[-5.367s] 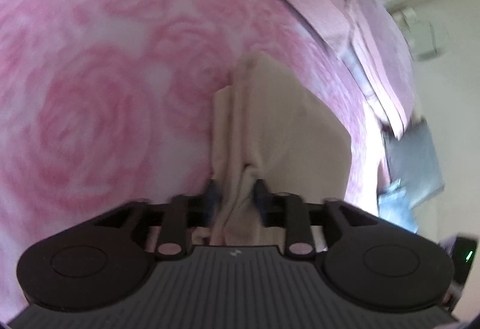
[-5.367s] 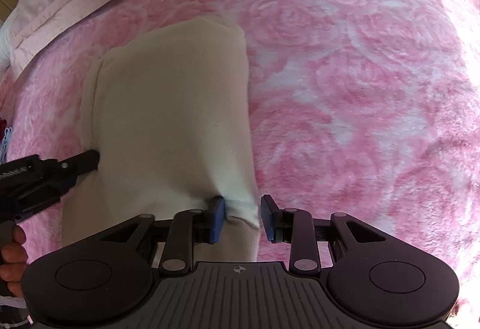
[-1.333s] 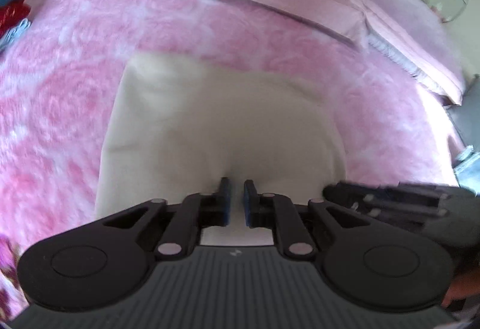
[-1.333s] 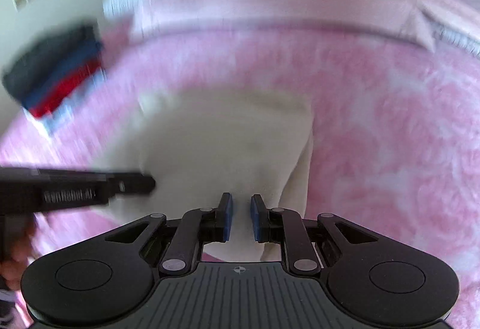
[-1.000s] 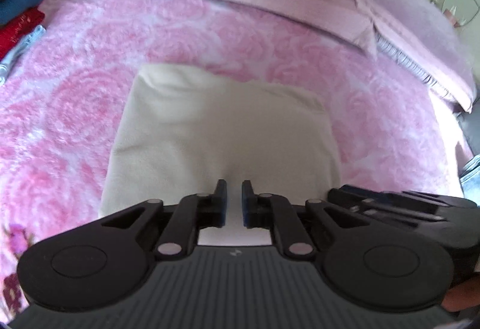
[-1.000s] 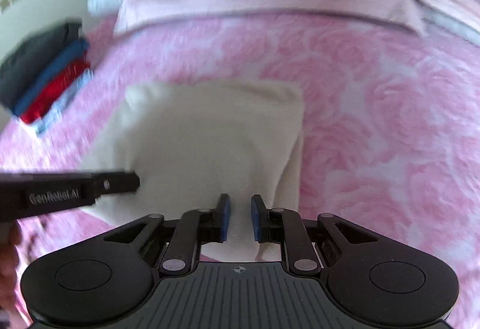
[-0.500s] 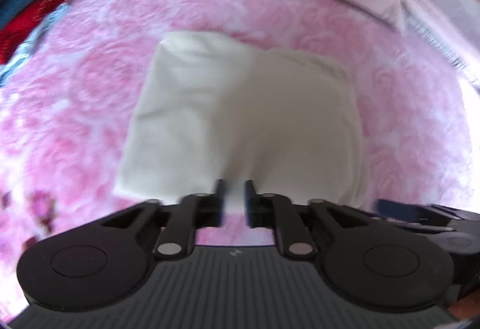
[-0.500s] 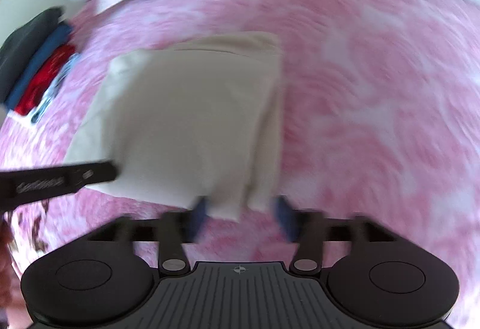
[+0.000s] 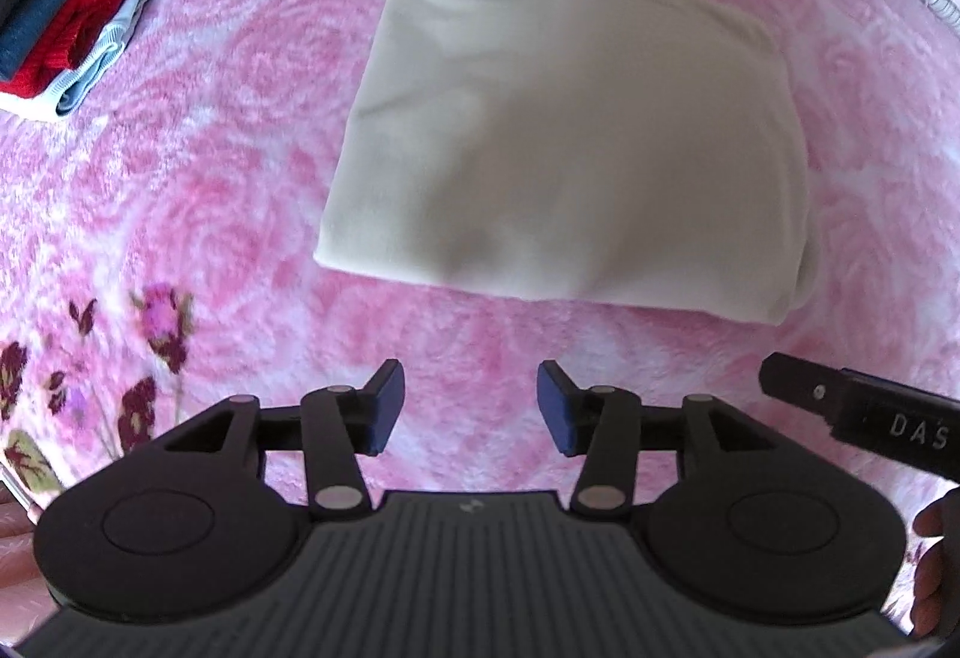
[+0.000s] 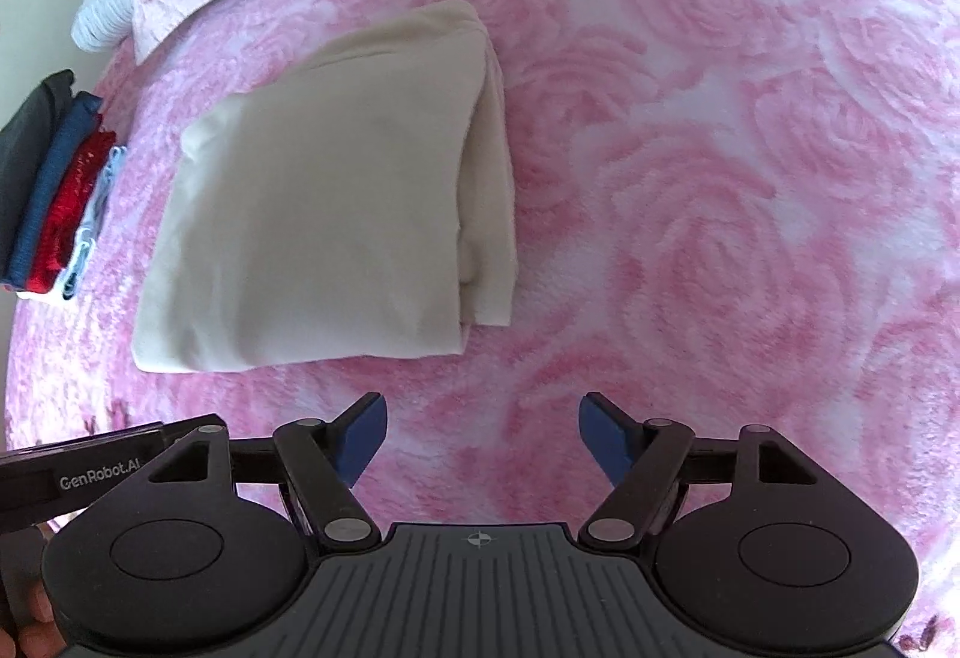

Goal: Fold clothes
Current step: 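Grasp the folded cream sweater's sides with both tools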

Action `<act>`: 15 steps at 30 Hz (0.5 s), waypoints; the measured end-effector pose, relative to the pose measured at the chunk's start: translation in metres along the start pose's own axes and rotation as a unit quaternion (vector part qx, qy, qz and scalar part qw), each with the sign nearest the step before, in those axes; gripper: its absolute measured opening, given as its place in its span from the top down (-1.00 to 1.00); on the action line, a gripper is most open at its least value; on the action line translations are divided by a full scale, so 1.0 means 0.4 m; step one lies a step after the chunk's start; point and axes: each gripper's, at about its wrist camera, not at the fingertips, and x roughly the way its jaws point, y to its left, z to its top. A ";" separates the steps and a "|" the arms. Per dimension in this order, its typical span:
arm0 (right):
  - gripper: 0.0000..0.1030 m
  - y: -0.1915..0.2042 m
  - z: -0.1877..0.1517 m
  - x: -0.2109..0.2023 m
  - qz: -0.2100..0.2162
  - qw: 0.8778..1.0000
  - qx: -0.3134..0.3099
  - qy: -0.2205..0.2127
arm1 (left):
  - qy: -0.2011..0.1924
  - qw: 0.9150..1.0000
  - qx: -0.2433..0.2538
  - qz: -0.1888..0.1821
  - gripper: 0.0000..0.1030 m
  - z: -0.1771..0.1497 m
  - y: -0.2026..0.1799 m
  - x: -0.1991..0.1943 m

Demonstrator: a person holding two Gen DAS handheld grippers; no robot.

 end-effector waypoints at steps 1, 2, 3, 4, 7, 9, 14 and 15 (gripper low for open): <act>-0.44 0.001 -0.003 0.003 -0.002 1.000 0.001 0.001 | 0.003 1.000 0.001 0.001 0.11 -0.002 0.002 0.004; -0.44 0.001 -0.005 0.005 -0.005 1.000 0.002 0.001 | 0.005 1.000 0.002 0.001 0.11 -0.004 0.004 0.005; -0.44 0.001 -0.006 0.007 -0.006 1.000 0.003 0.002 | 0.007 1.000 0.002 0.000 0.11 -0.006 0.006 0.006; -0.44 0.000 -0.007 0.008 -0.008 1.000 0.003 0.003 | 0.008 1.000 0.002 -0.001 0.10 -0.006 0.009 0.006; -0.44 -0.001 -0.009 0.008 -0.004 1.000 0.006 -0.001 | 0.010 1.000 0.001 -0.009 0.10 -0.003 0.019 0.005; -0.44 -0.007 -0.010 0.000 0.011 1.000 0.011 -0.009 | 0.011 1.000 -0.001 -0.028 0.10 0.001 0.035 -0.001; -0.44 -0.059 0.020 -0.031 0.034 0.998 0.048 -0.035 | -0.028 0.993 -0.051 -0.106 0.09 0.031 0.152 -0.032; -0.44 -0.072 0.028 -0.038 0.041 0.997 0.056 -0.044 | -0.038 0.990 -0.064 -0.117 0.03 0.042 0.181 -0.035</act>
